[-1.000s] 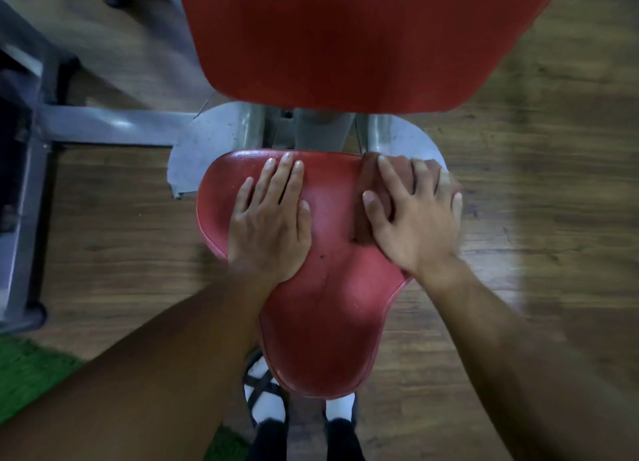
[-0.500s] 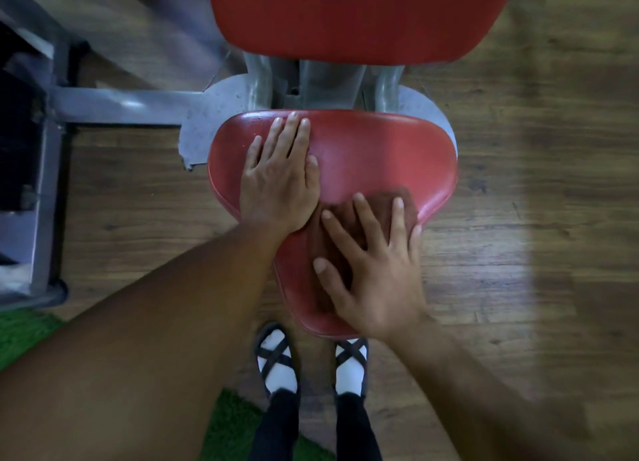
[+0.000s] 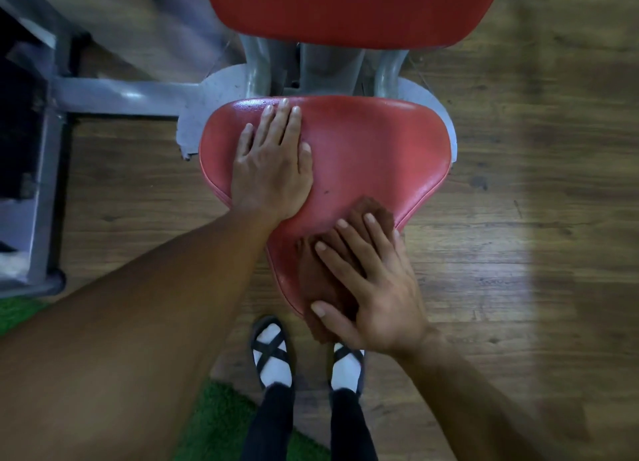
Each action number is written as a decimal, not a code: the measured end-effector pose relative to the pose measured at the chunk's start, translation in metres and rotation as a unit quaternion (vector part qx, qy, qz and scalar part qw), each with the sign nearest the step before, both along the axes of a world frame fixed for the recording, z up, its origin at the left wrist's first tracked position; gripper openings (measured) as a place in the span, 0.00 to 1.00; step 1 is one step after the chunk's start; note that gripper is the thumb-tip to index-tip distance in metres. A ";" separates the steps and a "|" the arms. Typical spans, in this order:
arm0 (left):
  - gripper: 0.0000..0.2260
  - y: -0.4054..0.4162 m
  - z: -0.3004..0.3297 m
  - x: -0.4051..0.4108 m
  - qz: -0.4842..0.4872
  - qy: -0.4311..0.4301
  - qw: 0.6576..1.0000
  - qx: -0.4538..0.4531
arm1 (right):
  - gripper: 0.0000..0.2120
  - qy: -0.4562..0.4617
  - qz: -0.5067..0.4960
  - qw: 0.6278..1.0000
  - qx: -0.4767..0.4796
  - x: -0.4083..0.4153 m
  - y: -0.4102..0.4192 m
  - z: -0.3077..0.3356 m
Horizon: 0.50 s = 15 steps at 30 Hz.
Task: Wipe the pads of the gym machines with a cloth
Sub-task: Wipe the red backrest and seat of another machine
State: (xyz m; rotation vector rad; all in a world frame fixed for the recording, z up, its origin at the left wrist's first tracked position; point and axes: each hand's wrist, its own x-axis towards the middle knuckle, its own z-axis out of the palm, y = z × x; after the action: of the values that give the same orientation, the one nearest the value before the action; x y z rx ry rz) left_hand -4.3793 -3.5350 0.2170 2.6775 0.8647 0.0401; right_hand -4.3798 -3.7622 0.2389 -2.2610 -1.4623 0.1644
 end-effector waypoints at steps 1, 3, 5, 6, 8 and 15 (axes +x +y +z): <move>0.26 0.000 -0.001 0.001 -0.001 -0.001 1.000 -0.001 | 0.29 0.004 0.008 1.000 0.005 0.006 0.000 0.000; 0.26 0.000 -0.001 0.001 0.000 -0.002 1.000 -0.002 | 0.29 0.020 0.010 1.000 -0.004 0.024 0.000 0.000; 0.26 0.000 0.000 0.001 0.001 0.000 1.000 0.000 | 0.29 0.036 -0.040 0.998 -0.035 0.054 0.005 -0.001; 0.26 0.000 -0.001 0.001 0.001 0.000 1.000 0.000 | 0.29 0.037 -0.081 0.994 -0.059 0.072 0.010 -0.002; 0.26 0.000 0.000 0.001 0.004 0.001 1.000 0.002 | 0.29 0.016 -0.144 0.983 -0.109 0.107 0.025 -0.002; 0.25 0.000 0.001 0.003 0.011 -0.009 1.000 -0.002 | 0.28 0.009 -0.205 0.957 -0.203 0.161 0.077 -0.001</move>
State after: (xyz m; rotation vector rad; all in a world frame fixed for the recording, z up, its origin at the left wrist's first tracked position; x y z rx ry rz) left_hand -4.3760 -3.5353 0.2183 2.6596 0.8864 0.0672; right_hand -4.2186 -3.6853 0.2381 -2.8296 -0.9805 0.3819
